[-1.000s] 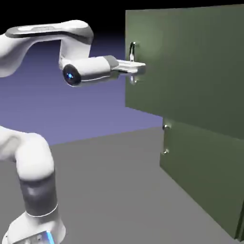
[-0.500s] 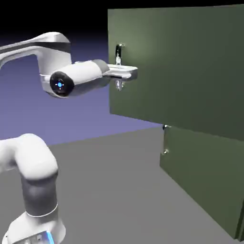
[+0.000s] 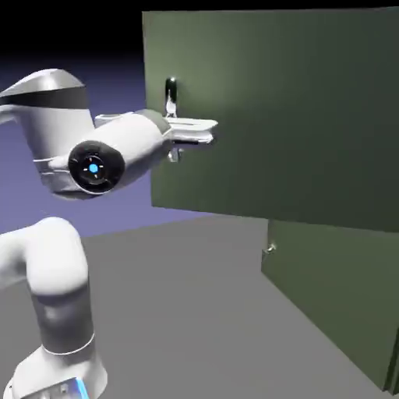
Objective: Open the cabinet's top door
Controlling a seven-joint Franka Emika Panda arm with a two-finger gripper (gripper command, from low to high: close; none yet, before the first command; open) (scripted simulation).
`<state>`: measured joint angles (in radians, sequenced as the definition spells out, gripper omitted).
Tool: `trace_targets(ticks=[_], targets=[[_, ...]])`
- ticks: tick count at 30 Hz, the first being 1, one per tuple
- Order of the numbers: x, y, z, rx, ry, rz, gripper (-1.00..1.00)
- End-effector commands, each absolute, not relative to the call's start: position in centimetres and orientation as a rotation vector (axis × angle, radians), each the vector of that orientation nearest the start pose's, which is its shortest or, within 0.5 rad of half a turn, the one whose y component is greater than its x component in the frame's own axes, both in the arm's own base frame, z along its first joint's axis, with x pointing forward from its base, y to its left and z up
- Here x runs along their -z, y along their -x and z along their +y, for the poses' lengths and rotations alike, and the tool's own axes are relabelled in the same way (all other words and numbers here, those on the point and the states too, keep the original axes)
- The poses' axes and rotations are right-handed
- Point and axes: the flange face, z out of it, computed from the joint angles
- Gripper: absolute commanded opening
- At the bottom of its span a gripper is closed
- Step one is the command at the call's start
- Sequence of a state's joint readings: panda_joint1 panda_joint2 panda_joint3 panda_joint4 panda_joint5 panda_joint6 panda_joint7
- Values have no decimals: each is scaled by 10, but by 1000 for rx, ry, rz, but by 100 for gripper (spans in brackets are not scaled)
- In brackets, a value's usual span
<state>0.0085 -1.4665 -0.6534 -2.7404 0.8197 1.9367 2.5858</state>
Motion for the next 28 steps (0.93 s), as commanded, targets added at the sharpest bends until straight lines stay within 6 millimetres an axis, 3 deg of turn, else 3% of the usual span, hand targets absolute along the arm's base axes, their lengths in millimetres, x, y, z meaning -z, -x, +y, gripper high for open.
trace_targets(ticks=[1, 7, 14, 28], targets=[[-596, -161, -159, -1354, 173, 1741, -100], [-596, -145, -231, -1461, 309, 1757, -100], [-596, -141, -305, -1566, 449, 1765, -100], [-596, -157, -422, -1729, 683, 1763, -100]])
